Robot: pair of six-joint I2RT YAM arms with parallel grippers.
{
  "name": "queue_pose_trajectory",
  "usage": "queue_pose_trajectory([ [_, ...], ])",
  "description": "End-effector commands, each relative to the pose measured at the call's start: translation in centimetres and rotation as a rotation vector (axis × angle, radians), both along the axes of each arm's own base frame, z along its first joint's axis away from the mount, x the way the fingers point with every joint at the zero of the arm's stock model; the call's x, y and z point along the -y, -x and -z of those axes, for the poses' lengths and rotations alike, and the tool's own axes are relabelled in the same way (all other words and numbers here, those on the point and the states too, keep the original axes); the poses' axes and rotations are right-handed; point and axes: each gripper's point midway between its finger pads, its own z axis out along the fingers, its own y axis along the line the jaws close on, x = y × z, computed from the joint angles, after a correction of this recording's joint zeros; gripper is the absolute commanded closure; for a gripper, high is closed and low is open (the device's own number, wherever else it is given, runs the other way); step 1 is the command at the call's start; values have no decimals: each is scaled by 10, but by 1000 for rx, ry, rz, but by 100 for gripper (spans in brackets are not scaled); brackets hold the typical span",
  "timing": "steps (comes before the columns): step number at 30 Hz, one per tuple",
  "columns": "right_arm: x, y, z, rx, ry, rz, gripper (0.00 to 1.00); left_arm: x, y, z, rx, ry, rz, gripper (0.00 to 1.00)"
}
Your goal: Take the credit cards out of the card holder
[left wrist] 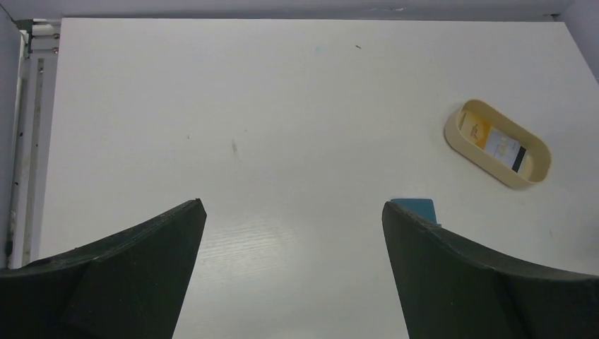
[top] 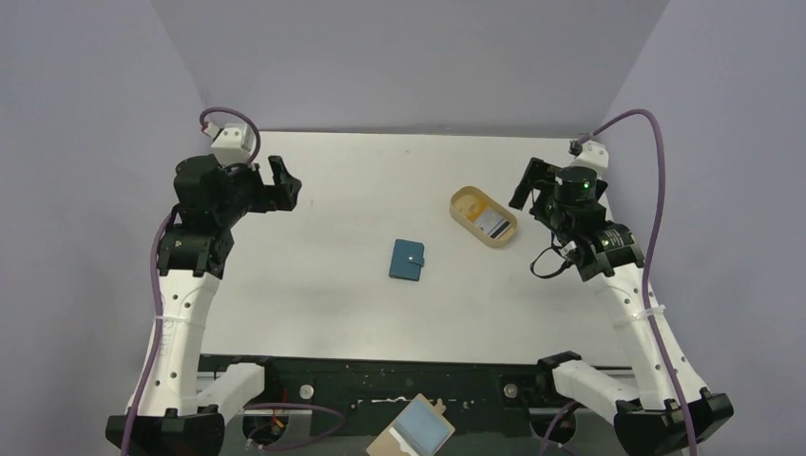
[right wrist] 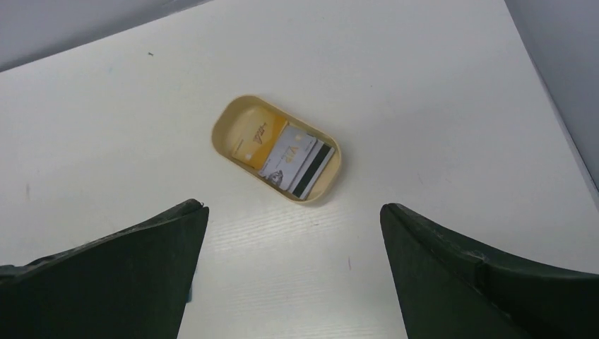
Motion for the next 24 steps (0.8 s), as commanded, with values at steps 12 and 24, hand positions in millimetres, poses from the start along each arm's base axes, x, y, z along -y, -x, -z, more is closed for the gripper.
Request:
queue_pose_trajectory([
  [12, -120, 33, 27, -24, 669, -540, 0, 74, 22, -13, 61, 264, 410, 4],
  [24, -230, 29, 140, -206, 459, -982, 19, 61, 11, 80, -249, 353, 253, 5],
])
